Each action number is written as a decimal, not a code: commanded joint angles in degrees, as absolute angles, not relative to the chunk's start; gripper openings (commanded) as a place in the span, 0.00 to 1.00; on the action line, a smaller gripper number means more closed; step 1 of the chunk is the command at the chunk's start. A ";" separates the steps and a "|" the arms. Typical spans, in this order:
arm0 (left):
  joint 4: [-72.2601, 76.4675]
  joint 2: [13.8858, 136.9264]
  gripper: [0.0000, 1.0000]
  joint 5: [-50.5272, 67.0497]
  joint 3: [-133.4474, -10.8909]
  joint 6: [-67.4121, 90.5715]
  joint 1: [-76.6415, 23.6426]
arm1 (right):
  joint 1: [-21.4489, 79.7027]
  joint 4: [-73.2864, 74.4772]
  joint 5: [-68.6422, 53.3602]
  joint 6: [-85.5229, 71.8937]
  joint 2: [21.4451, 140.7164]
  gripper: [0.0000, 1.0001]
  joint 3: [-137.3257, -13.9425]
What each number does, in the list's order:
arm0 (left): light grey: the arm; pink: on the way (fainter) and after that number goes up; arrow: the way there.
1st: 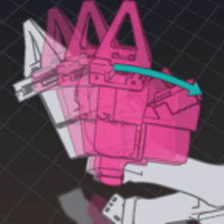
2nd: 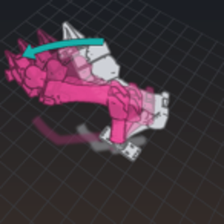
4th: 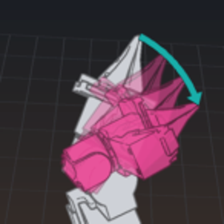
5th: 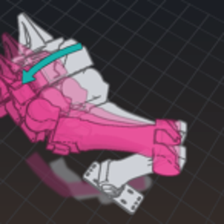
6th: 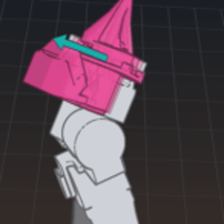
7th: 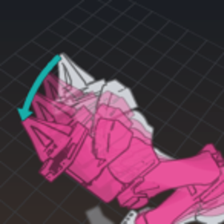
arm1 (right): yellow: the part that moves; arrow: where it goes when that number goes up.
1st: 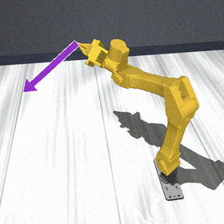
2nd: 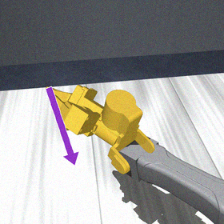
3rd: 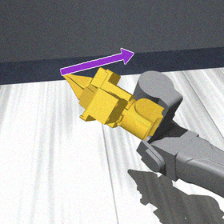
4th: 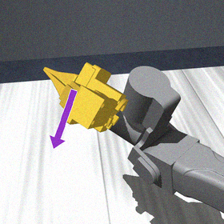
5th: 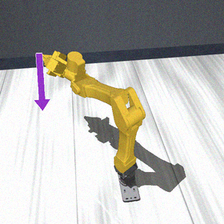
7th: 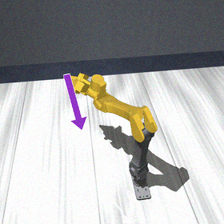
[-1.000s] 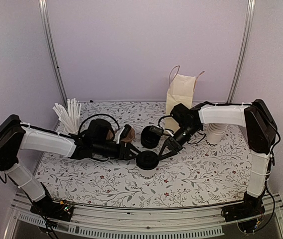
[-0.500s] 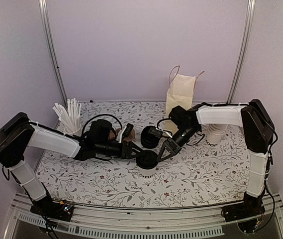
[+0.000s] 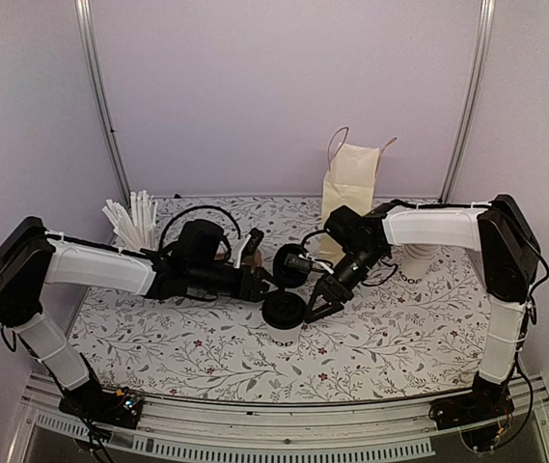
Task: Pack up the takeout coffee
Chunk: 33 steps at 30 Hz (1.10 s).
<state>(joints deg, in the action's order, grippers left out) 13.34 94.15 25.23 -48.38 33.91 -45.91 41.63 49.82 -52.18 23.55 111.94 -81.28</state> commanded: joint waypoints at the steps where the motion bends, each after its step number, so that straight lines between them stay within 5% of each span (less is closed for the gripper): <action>1: 11.00 92.18 0.72 23.12 -50.49 31.74 -46.29 | 41.92 50.01 -50.63 25.33 109.81 0.58 -80.17; 6: 7.90 85.07 0.75 18.50 -46.50 37.25 -46.34 | 41.90 50.53 -50.15 25.98 109.54 0.59 -80.53; 12: 8.22 78.97 0.68 19.90 -37.93 49.49 -46.44 | 41.92 51.03 -44.07 27.33 107.49 0.63 -82.99; 33: 16.21 84.49 0.53 26.98 -36.09 51.24 -46.16 | 54.87 48.61 -20.12 39.21 106.78 0.85 -89.67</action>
<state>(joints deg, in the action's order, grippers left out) 14.20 83.64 26.11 -35.16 51.48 -46.02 54.89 49.23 -23.79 37.30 105.91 -87.50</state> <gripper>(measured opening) 0.531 0.825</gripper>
